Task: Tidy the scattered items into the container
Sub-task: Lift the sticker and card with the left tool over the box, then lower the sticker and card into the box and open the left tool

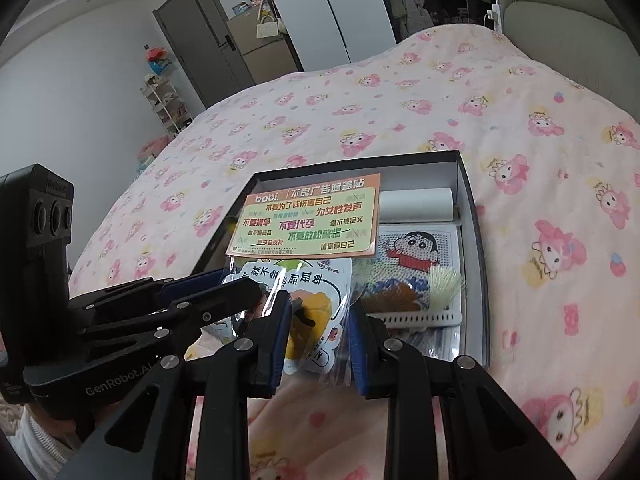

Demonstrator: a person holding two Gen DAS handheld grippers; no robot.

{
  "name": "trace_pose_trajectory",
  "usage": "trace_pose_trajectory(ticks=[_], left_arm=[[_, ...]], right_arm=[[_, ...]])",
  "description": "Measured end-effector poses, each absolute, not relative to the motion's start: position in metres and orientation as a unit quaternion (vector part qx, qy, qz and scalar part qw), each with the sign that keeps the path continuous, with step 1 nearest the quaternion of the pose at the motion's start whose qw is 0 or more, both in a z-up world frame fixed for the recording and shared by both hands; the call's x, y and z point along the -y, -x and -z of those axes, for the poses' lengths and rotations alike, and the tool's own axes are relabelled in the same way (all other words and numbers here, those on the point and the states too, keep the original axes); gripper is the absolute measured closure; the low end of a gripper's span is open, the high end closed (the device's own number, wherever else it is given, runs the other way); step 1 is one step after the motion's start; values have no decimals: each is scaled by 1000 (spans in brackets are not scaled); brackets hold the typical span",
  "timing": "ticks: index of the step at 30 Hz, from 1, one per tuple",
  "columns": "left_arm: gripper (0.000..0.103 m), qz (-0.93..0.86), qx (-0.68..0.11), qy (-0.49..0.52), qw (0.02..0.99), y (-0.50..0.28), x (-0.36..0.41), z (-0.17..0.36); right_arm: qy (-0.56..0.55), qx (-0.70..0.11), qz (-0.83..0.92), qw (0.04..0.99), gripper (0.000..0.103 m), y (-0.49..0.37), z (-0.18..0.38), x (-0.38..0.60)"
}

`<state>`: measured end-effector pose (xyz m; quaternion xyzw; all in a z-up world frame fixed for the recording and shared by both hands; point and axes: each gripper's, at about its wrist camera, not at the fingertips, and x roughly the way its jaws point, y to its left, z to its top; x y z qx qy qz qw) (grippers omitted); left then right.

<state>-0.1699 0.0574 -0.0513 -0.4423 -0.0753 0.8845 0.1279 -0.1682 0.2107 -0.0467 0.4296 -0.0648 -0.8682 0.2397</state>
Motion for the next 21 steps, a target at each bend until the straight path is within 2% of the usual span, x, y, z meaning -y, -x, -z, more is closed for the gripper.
trace_pose_trajectory(ticks=[15, 21], left_arm=[[76, -838, 50, 533, 104, 235, -73, 109], [70, -838, 40, 534, 107, 231, -76, 112]], right_arm=[[-492, 45, 848, 191, 79, 236, 105, -210], [-474, 36, 864, 164, 79, 218, 101, -215]])
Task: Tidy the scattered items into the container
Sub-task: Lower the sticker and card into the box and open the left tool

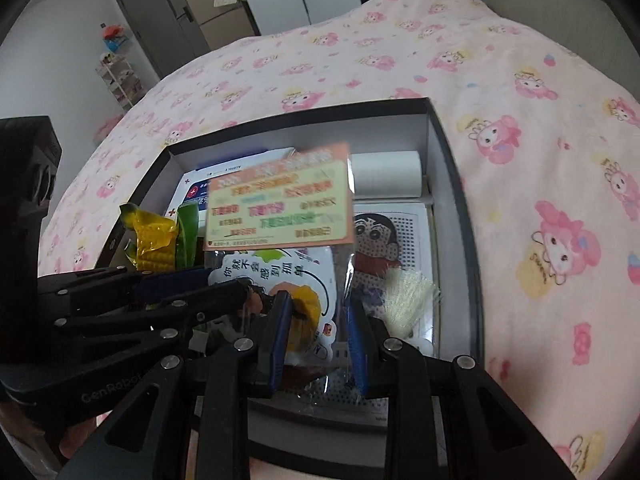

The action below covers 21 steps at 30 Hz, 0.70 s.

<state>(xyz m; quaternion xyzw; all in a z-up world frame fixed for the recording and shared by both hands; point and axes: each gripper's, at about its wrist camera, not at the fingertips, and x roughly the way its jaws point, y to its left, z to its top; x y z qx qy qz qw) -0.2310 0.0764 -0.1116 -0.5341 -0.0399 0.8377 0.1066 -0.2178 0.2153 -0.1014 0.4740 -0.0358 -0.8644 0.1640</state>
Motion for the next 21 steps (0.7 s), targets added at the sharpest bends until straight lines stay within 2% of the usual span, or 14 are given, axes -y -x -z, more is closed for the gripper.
trace_pose_trajectory(ticks=[6, 7, 14, 21], left_arm=[[71, -859, 22, 501, 105, 219, -82, 100], [74, -856, 16, 506, 107, 220, -85, 102], [75, -834, 6, 543, 102, 238, -95, 128], [73, -847, 7, 523, 92, 229, -90, 124]], right_arm=[[-427, 28, 895, 124, 79, 209, 87, -219], [-426, 24, 896, 124, 79, 210, 87, -217], [-448, 19, 887, 114, 79, 219, 100, -222], [-453, 6, 884, 113, 78, 216, 101, -218]])
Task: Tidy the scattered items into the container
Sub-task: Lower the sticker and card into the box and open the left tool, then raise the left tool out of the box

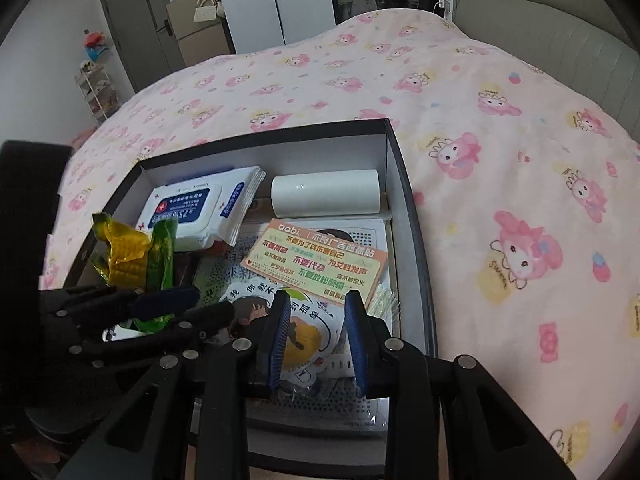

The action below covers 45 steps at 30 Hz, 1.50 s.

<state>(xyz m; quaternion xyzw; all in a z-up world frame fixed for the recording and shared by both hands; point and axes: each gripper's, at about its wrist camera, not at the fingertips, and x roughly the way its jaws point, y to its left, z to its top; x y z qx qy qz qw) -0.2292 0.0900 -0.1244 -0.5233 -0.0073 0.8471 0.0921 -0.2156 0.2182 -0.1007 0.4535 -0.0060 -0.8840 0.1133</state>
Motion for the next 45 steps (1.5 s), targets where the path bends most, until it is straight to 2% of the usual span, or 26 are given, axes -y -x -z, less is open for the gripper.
trace_pose_trajectory(ticks=[10, 18, 22, 28, 45], left_arm=[[73, -874, 28, 479, 85, 183, -74, 83], [72, -893, 10, 437, 109, 127, -65, 37], [68, -897, 7, 425, 123, 96, -57, 20], [61, -898, 6, 424, 115, 58, -41, 13], [58, -904, 50, 421, 59, -1, 34, 10]], right_arm=[[-441, 34, 888, 128, 78, 186, 83, -211], [-413, 47, 899, 136, 78, 134, 48, -199], [-401, 54, 903, 144, 78, 106, 34, -195], [-405, 54, 898, 161, 78, 77, 31, -179], [-393, -15, 894, 213, 77, 33, 18, -99]])
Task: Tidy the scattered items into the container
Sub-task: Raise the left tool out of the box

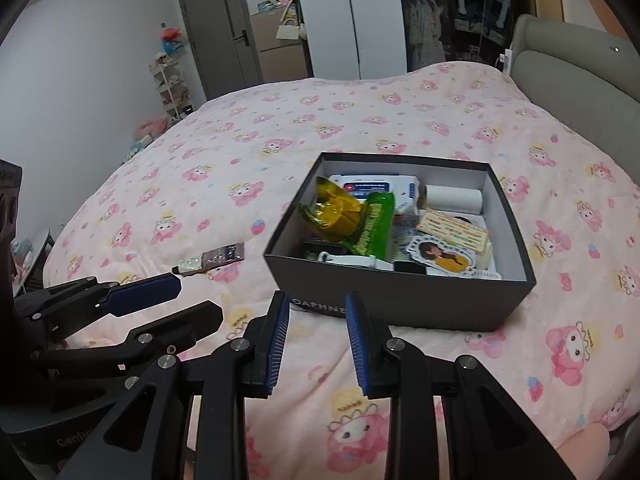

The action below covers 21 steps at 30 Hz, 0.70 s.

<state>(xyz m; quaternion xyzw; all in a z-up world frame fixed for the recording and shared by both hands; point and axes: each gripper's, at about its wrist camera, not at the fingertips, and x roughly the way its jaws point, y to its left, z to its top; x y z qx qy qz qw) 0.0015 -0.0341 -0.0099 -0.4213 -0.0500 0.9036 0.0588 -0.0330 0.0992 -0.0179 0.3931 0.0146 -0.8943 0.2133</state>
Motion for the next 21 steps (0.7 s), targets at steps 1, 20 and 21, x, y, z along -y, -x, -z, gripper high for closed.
trace_pose_trajectory(ticks=[1, 20, 21], left_arm=[[58, -904, 49, 421, 54, -4, 38, 9], [51, -906, 119, 405, -27, -38, 144, 18], [51, -905, 125, 406, -31, -38, 149, 21]], right_arm=[[-393, -17, 894, 216, 77, 31, 18, -95], [-385, -71, 877, 277, 45, 31, 18, 2], [-387, -74, 875, 281, 45, 33, 19, 8]])
